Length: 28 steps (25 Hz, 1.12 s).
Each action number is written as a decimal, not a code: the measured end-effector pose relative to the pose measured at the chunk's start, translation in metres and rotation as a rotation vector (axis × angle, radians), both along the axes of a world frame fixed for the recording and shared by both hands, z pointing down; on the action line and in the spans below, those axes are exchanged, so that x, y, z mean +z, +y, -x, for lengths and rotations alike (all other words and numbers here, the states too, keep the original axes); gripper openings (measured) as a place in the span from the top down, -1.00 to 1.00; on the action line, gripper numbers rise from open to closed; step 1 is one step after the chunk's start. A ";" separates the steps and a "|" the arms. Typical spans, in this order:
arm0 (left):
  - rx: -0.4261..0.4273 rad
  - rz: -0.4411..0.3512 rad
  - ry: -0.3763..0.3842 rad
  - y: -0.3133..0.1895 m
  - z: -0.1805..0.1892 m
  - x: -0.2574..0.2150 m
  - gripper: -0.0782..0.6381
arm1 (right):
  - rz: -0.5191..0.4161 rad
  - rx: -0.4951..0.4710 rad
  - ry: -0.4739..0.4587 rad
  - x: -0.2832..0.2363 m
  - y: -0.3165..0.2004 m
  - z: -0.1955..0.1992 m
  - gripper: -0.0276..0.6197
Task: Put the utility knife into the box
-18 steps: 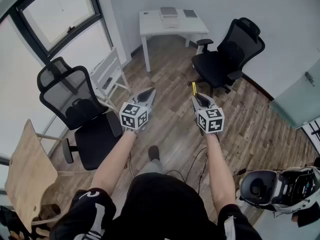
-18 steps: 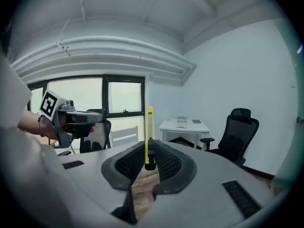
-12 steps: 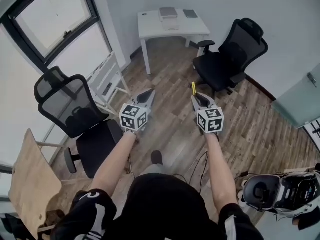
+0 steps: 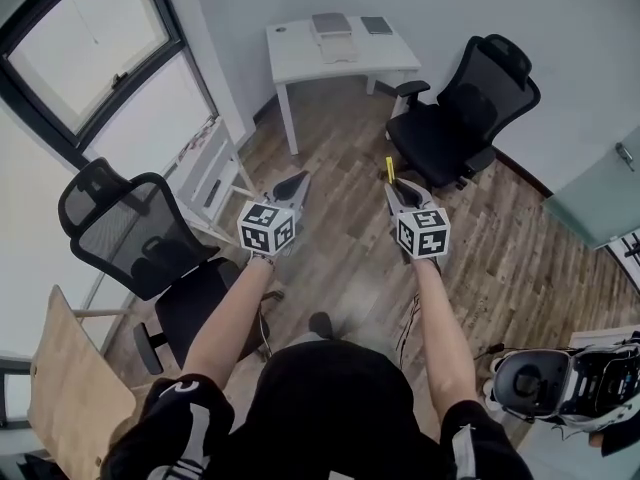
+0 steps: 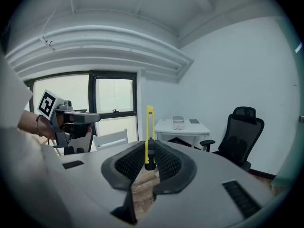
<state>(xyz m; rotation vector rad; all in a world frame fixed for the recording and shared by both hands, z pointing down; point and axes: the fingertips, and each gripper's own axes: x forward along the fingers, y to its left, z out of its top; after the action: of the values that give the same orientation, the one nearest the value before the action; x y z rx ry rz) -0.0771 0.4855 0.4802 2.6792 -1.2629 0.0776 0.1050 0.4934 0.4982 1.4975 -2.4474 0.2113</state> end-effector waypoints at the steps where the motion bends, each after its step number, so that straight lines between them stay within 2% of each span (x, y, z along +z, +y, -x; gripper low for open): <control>1: 0.002 0.001 0.003 -0.003 0.001 0.002 0.71 | 0.002 0.002 0.003 0.002 -0.003 0.000 0.68; 5: 0.006 0.004 0.008 -0.015 0.002 0.009 0.71 | 0.006 0.011 0.009 0.010 -0.014 -0.001 0.68; 13: 0.006 0.031 0.000 -0.096 -0.004 0.014 0.71 | 0.039 0.006 -0.001 0.020 -0.098 -0.004 0.68; 20: -0.005 0.040 -0.016 -0.183 -0.010 0.019 0.71 | 0.044 0.006 -0.017 0.024 -0.187 -0.018 0.68; 28: -0.006 0.046 -0.030 -0.294 -0.049 0.009 0.71 | 0.057 -0.008 -0.016 0.020 -0.297 -0.054 0.68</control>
<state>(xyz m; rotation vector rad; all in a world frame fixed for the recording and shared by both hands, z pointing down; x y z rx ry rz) -0.0281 0.1915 0.4896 2.6443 -1.2616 0.1444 0.1589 0.1965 0.5181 1.4676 -2.4382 0.2899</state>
